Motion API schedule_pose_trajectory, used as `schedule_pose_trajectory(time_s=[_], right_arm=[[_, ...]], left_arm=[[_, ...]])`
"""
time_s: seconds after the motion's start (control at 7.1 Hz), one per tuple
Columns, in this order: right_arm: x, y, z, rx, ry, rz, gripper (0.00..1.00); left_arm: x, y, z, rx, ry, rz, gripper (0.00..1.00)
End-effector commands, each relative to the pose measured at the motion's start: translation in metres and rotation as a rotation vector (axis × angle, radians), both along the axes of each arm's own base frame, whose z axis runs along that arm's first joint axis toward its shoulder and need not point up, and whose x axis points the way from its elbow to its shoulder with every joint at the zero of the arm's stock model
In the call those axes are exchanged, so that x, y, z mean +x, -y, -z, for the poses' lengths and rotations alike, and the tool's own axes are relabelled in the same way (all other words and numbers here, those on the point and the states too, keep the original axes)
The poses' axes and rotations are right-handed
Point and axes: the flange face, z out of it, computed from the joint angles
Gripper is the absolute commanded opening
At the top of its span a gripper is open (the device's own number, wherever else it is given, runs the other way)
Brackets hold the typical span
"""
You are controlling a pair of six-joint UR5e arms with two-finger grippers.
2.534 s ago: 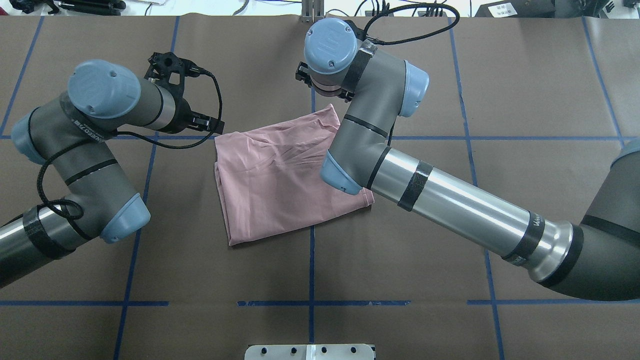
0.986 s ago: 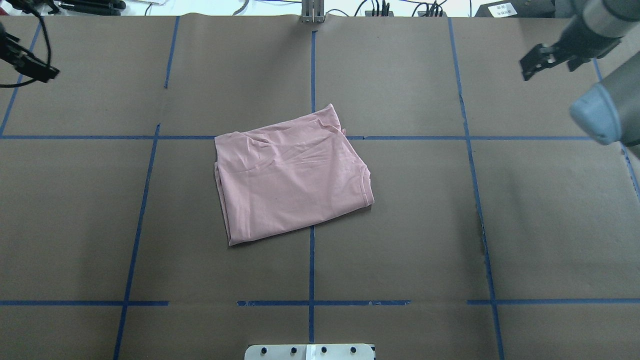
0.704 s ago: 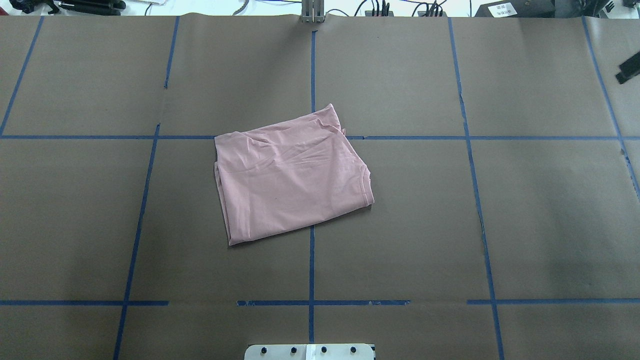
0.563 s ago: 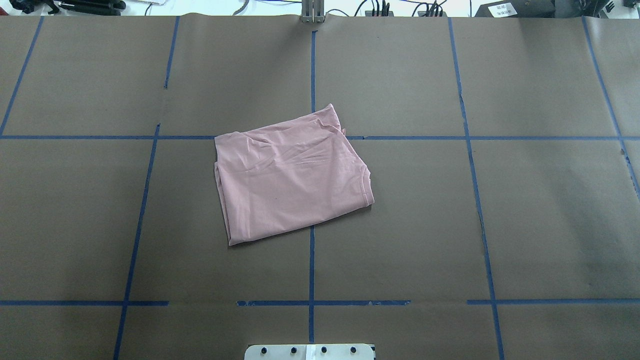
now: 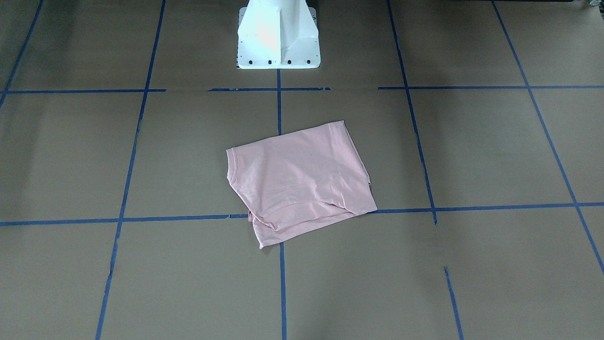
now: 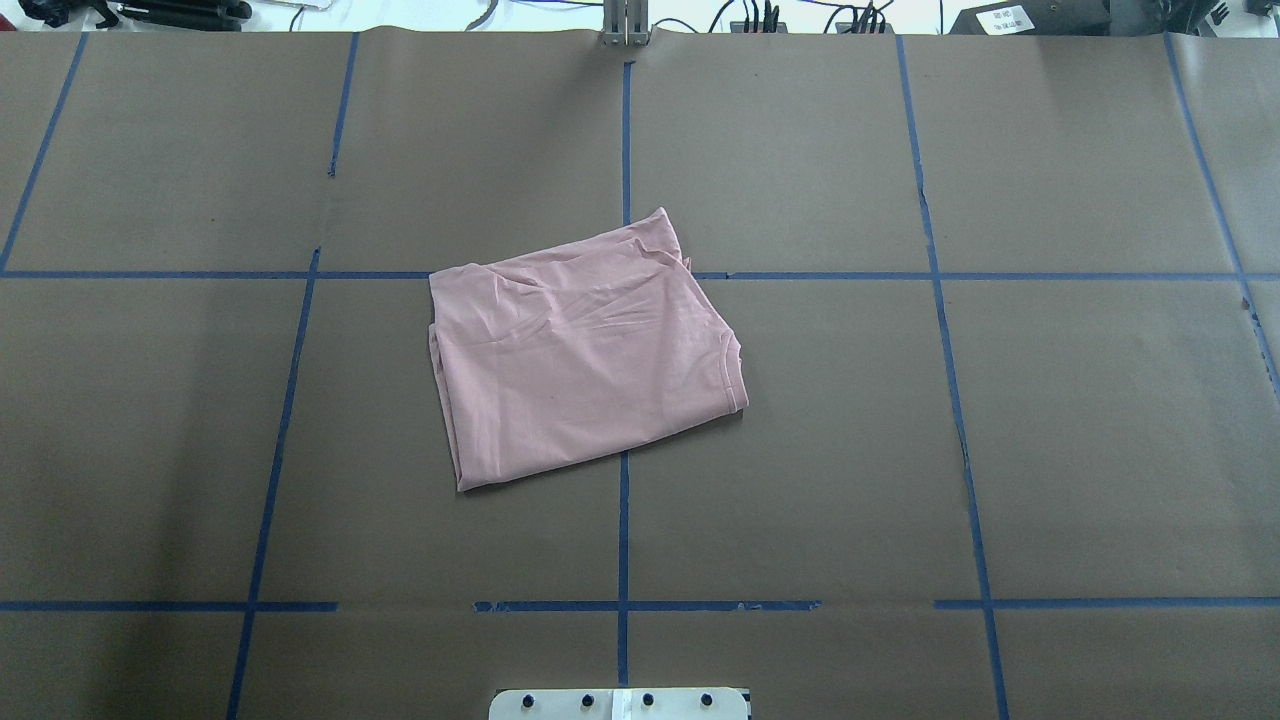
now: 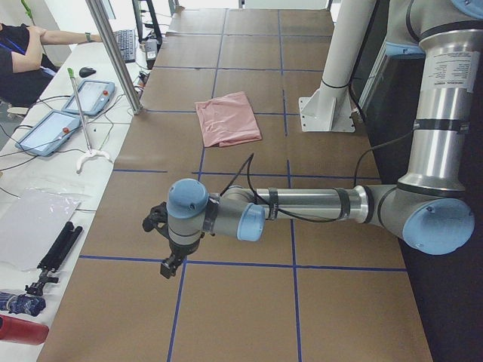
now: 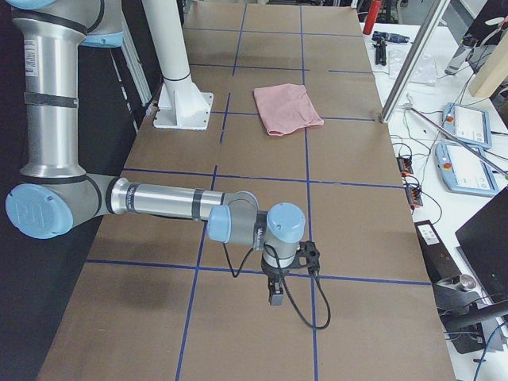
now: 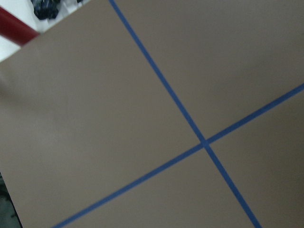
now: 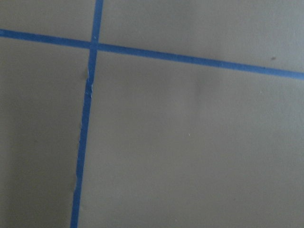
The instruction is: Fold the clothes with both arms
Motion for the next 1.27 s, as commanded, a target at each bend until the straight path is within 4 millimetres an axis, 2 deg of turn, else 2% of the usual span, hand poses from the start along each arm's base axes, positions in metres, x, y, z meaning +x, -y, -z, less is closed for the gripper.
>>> schedule_pose_trajectory(time_s=[0.0, 0.14, 0.28, 0.42, 0.56, 0.99, 1.13], right_arm=[[-0.002, -0.044, -0.028, -0.049, 0.062, -0.026, 1.0], [-0.001, -0.034, -0.011, -0.051, 0.059, -0.071, 1.0], [-0.001, -0.024, 0.02, -0.021, 0.06, -0.11, 1.0], [-0.001, -0.021, 0.042, 0.007, 0.061, -0.111, 1.0], [-0.001, -0.019, 0.05, 0.021, 0.06, -0.109, 1.0], [-0.002, -0.019, 0.05, 0.03, 0.057, -0.106, 1.0], [-0.002, -0.02, 0.048, 0.028, 0.057, -0.106, 1.0]], left_arm=[[0.001, -0.023, -0.033, -0.089, -0.016, 0.014, 1.0], [0.002, -0.019, -0.027, -0.194, -0.031, 0.039, 1.0], [0.004, -0.014, -0.002, -0.209, -0.069, 0.041, 1.0], [0.004, -0.011, 0.008, -0.201, -0.071, 0.048, 1.0], [0.004, -0.003, 0.018, -0.199, -0.074, 0.068, 1.0], [0.004, 0.0, 0.028, -0.171, -0.074, 0.065, 1.0], [0.004, -0.001, 0.04, -0.147, -0.065, 0.064, 1.0]])
